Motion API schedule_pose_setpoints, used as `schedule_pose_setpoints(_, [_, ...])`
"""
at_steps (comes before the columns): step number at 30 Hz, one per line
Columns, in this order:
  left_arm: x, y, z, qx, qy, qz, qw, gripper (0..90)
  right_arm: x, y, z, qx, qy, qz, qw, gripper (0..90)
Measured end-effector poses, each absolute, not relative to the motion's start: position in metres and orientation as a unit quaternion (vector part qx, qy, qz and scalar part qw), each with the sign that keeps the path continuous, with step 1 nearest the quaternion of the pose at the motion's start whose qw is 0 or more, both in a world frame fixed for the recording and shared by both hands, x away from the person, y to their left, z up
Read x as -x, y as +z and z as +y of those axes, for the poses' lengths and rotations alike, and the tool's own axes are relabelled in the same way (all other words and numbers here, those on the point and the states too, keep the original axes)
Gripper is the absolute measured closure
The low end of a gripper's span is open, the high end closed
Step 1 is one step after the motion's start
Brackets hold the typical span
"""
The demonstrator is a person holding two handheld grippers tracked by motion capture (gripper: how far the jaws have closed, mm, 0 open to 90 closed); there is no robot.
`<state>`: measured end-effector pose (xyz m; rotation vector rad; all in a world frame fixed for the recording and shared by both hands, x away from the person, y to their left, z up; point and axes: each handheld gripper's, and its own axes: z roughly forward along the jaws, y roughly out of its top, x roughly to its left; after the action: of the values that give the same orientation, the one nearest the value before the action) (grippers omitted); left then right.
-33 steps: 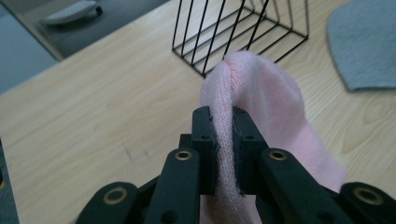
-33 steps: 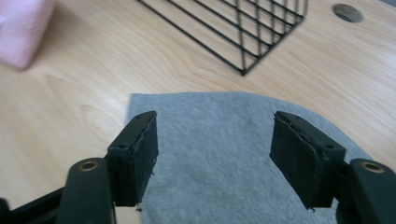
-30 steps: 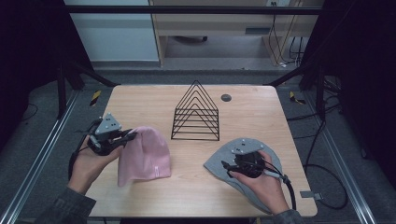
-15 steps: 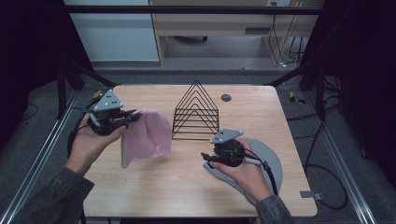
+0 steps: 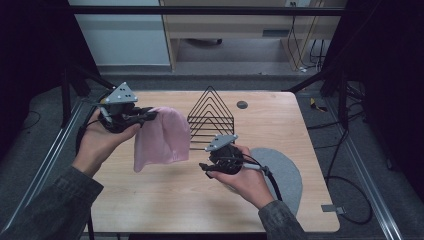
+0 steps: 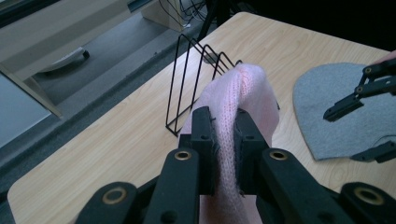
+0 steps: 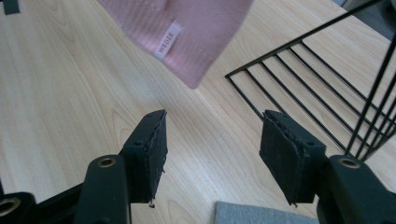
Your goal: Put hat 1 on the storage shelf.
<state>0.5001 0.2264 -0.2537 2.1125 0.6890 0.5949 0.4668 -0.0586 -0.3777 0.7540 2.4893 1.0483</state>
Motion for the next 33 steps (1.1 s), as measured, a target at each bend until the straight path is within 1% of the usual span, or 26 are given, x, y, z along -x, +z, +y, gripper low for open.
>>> schedule_pose_setpoints(10, [-0.497,-0.235,0.219,-0.832,0.239,0.260,0.427,81.4,-0.473,-0.375,-0.046,-0.251,0.380,0.877,0.155,45.3])
schedule_pose_setpoints(14, [-0.494,-0.227,0.215,-0.830,0.237,0.255,0.435,81.4,-0.483,-0.373,-0.042,-0.257,0.383,0.874,0.152,47.8])
schedule_pose_setpoints(20, [-0.490,-0.211,0.210,-0.826,0.235,0.245,0.450,81.5,-0.499,-0.367,-0.042,-0.269,0.399,0.865,0.140,47.8])
schedule_pose_setpoints(21, [-0.490,-0.208,0.210,-0.825,0.235,0.243,0.453,81.5,-0.503,-0.366,-0.042,-0.269,0.404,0.863,0.138,49.3])
schedule_pose_setpoints(23, [-0.491,-0.204,0.209,-0.824,0.233,0.241,0.456,81.5,-0.507,-0.364,-0.042,-0.265,0.416,0.861,0.126,58.6])
schedule_pose_setpoints(25, [-0.492,-0.201,0.209,-0.823,0.232,0.241,0.459,81.5,-0.509,-0.360,-0.043,-0.258,0.424,0.859,0.124,71.4])
schedule_pose_setpoints(27, [-0.498,-0.199,0.209,-0.822,0.228,0.243,0.463,81.5,-0.509,-0.354,-0.046,-0.252,0.439,0.855,0.113,80.5])
schedule_pose_setpoints(33, [-0.522,-0.199,0.214,-0.819,0.216,0.253,0.468,81.5,-0.511,-0.337,-0.058,-0.244,0.430,0.861,0.118,82.8])
